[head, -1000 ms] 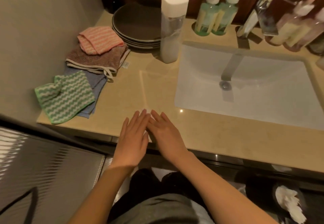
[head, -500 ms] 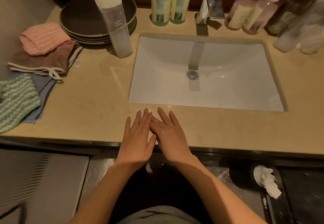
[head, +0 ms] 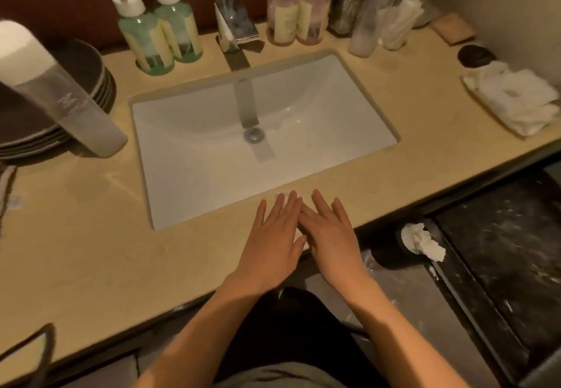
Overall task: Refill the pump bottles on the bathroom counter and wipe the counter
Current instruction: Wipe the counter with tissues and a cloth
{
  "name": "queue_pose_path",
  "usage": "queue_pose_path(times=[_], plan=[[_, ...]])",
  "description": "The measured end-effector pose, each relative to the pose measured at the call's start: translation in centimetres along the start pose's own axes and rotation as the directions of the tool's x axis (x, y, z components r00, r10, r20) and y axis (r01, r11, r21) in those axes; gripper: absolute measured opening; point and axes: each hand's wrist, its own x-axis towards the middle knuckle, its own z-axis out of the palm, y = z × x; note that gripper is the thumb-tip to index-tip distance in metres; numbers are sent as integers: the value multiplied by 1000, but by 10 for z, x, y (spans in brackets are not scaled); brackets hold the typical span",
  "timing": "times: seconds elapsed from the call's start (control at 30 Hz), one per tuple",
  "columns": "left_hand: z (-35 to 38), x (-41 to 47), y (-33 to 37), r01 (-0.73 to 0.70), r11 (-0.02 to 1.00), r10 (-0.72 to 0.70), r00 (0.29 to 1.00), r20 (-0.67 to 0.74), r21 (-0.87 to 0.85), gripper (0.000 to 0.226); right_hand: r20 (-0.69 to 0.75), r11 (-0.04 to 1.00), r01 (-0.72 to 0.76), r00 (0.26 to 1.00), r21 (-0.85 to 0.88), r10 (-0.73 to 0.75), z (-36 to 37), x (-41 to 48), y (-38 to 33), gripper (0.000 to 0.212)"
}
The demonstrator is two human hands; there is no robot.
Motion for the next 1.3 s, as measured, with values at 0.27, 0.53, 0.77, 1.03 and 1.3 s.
queue_pose_path(times=[0.27, 0.53, 0.77, 1.03, 1.3], plan=[[7, 27, 3, -191, 976, 196, 980, 40, -101, 69, -95, 926, -225, 960, 304, 264, -9, -19, 12, 57], [12, 61, 9, -301, 954, 300, 953, 24, 16, 51, -249, 758, -407, 774, 510, 583, -22, -29, 26, 39], [26, 112, 58, -258, 963, 261, 965, 24, -83, 51, -298, 754, -392, 745, 528, 596, -51, -10, 90, 33], [52, 190, 136, -175, 979, 180, 983, 41, -104, 73, -268, 823, -346, 827, 450, 494, -111, 21, 199, 30], [61, 237, 184, -151, 981, 156, 987, 39, -123, 49, -47, 871, -344, 922, 350, 383, -148, 26, 244, 35]])
